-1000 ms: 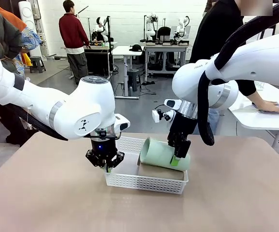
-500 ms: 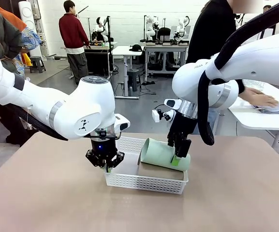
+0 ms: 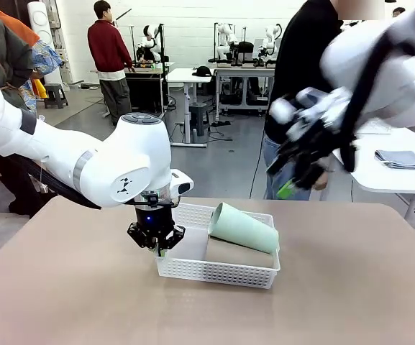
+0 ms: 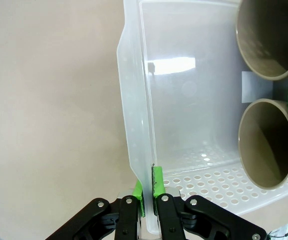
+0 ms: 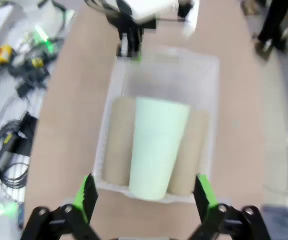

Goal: Clean and organize the cups into the basket.
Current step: Pick up the Reusable plastic cup from the right side of the table and stack it inside the Organizing basket in the center of the table.

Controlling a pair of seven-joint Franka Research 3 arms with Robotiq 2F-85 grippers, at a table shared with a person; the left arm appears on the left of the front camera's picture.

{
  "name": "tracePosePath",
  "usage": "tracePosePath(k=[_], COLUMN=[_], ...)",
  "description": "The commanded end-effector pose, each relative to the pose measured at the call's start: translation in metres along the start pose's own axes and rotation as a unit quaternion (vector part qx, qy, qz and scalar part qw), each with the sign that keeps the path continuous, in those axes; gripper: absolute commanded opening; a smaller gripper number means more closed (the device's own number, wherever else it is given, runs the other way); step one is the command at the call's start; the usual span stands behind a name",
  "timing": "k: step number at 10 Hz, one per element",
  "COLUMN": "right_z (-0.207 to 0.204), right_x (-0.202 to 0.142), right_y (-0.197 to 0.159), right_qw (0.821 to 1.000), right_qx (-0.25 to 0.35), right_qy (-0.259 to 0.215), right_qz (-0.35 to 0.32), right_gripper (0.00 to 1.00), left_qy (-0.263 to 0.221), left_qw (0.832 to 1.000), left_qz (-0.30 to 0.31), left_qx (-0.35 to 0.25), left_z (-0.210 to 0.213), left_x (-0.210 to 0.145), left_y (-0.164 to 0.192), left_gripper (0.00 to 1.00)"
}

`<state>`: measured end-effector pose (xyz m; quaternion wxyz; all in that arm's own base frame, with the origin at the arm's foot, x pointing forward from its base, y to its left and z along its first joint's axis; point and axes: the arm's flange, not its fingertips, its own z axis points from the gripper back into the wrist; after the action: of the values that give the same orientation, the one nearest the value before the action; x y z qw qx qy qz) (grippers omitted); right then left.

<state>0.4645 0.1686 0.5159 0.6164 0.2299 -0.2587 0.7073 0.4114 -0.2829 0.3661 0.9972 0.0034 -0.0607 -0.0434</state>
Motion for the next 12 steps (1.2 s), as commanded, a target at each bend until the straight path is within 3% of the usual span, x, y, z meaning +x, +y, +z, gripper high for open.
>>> tracePosePath(k=[1,3,6,8,10,12], right_z=[0.068,0.101,0.105,0.089,0.088,0.086], right_x=[-0.089,-0.168,-0.257,-0.282,-0.270,-0.291], right_y=[0.056,0.090,0.124,0.124,0.115,0.131], right_qw=[0.987,0.975,0.962,0.957,0.963,0.957], right_qx=[-0.010,-0.036,-0.042,-0.047,-0.074,-0.044], right_qy=[-0.153,-0.221,-0.258,-0.264,-0.235,-0.262], right_qz=[0.036,0.002,-0.075,-0.110,-0.112,-0.119], right_gripper=[1.00,1.00,1.00,1.00,1.00,1.00], left_qy=[-0.008,-0.008,-0.008,-0.008,-0.008,-0.008], left_qw=[1.000,1.000,1.000,1.000,1.000,1.000], left_qz=[-0.003,-0.003,-0.003,-0.003,-0.003,-0.003], left_qx=[-0.003,-0.003,-0.003,-0.003,-0.003,-0.003], left_z=[0.003,0.003,0.003,0.003,0.003,0.003], left_x=[0.000,0.000,0.000,0.000,0.000,0.000], left_y=[-0.001,-0.001,-0.001,-0.001,-0.001,-0.001], left_gripper=[0.00,0.00,0.00,0.00,0.00,0.00])
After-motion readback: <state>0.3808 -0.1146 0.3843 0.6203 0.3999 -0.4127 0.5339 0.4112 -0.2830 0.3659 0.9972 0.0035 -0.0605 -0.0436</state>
